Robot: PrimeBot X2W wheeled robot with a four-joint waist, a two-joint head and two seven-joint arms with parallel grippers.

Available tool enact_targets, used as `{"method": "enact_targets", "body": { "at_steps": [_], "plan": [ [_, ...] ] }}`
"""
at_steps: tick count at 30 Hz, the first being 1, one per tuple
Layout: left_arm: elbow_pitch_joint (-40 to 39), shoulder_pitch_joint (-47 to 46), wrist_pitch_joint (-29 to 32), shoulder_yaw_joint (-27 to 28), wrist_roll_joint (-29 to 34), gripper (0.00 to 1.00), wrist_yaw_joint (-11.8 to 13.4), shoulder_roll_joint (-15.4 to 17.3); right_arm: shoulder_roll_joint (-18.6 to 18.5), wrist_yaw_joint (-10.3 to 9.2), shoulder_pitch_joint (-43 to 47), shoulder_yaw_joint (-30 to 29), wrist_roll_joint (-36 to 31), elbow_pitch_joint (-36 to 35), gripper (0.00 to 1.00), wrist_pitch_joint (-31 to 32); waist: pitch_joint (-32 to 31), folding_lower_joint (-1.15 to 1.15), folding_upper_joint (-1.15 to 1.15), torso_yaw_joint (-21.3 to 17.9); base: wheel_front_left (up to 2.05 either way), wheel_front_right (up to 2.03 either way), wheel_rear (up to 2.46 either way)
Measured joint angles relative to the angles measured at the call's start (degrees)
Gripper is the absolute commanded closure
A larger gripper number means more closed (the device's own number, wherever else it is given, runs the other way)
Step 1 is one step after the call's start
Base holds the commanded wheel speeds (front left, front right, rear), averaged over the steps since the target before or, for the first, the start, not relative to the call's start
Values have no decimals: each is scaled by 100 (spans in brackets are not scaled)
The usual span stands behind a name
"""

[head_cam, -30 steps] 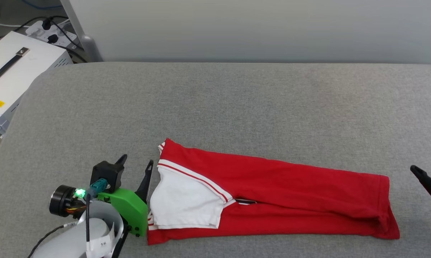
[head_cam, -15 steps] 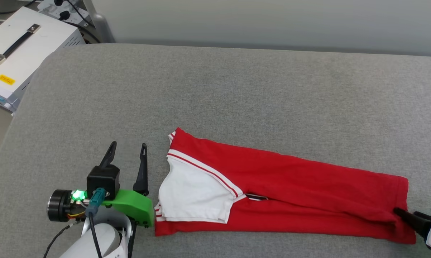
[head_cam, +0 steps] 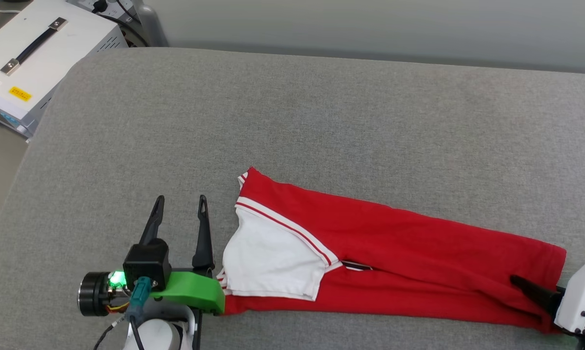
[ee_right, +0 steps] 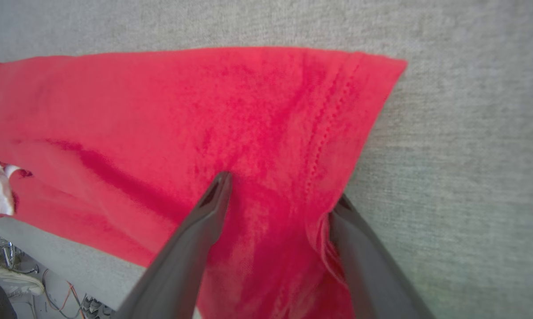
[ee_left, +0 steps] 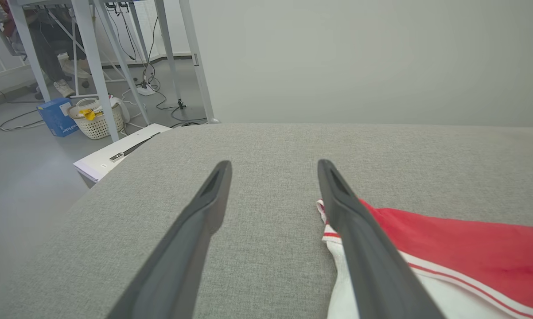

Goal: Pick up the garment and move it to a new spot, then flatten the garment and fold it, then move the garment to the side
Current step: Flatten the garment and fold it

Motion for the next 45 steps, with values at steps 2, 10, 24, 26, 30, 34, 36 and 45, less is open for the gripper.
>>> {"method": "enact_targets", "body": {
  "at_steps": [2, 10, 24, 26, 30, 34, 36, 45],
  "plan": [
    [-11, 76, 0, 145, 163, 0, -151, -170, -2, -1, -23, 89, -7, 27, 20, -81, -20, 0, 0, -4, 0, 0, 0],
    [52, 273, 0, 579, 669, 0, -643, -561, -42, 1, -105, 323, -2, 194, 100, -471, -137, 0, 0, -26, 0, 0, 0],
    [235, 608, 0, 1124, 1087, 0, -1100, -877, -1014, 8, -27, 15, -148, 552, 100, -726, -519, 0, 0, -105, 0, 0, 0],
    [260, 630, 0, 1168, 1118, 0, -1147, -905, -1069, 8, 54, -23, -147, 524, 100, -650, -564, 0, 0, -110, 0, 0, 0],
    [281, 656, 0, 1250, 1236, 0, -1232, -943, -1100, 7, 188, -120, -103, 164, 100, -512, -637, 0, 0, -115, 0, 0, 0],
    [311, 728, 0, 1327, 1296, 0, -1300, -965, -1027, 5, 272, -175, 15, -458, 100, -253, -686, 0, 0, -121, 0, 0, 0],
    [314, 732, 0, 1347, 1326, 0, -1330, -987, -910, 5, 308, -164, 24, -808, 100, -145, -688, 0, 0, -107, 0, 0, 0],
    [316, 719, 0, 1362, 1395, 0, -1450, -1126, -218, 5, -57, 394, -573, -1835, 100, 345, -509, 0, 0, -32, 0, 0, 0]
  ]
}}
